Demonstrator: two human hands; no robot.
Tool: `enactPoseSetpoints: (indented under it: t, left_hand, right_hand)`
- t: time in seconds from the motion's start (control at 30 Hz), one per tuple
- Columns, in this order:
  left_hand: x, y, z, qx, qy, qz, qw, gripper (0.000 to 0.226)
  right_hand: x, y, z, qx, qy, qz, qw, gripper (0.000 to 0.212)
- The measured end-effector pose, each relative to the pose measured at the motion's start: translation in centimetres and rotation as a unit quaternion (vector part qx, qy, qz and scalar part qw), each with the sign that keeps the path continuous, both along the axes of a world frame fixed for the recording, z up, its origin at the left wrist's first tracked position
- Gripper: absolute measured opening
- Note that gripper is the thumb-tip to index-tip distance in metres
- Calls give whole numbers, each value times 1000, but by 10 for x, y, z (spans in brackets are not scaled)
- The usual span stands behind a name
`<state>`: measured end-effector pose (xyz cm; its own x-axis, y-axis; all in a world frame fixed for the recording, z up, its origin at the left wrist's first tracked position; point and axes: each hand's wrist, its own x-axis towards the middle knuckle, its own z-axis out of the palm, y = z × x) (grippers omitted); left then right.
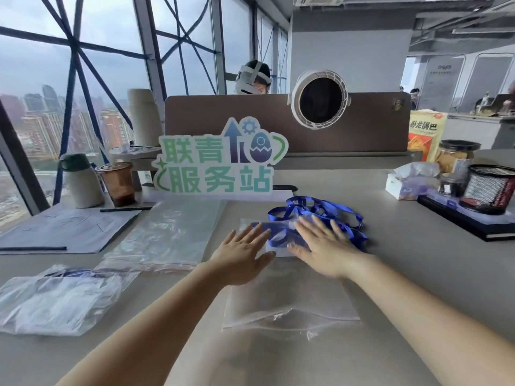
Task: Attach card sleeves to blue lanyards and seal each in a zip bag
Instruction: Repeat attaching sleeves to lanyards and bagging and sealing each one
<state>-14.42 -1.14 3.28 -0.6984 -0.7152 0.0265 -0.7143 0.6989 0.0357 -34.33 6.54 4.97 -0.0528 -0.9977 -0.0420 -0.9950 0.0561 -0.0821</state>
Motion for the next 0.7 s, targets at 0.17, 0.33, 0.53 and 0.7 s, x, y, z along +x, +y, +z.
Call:
enactPoseSetpoints:
  t: [0.17, 0.33, 0.53, 0.7]
  left_hand:
    - [-17, -21, -19, 66, -41, 24, 997, 60]
    - [-25, -34, -6, -37, 37, 9, 999, 55]
    - [-39, -62, -22, 62, -10, 50, 997, 61]
    - [-41, -69, -26, 63, -51, 55, 995, 62]
  right_hand:
    - [-9, -25, -24, 103, 30, 1, 994, 76]
    - [-17, -43, -14, 14, 8, 0, 1000, 69]
    - [-23, -65, -28, 66, 17, -10, 998, 69]
    - [-25, -68, -30, 73, 32, -6, 997, 69]
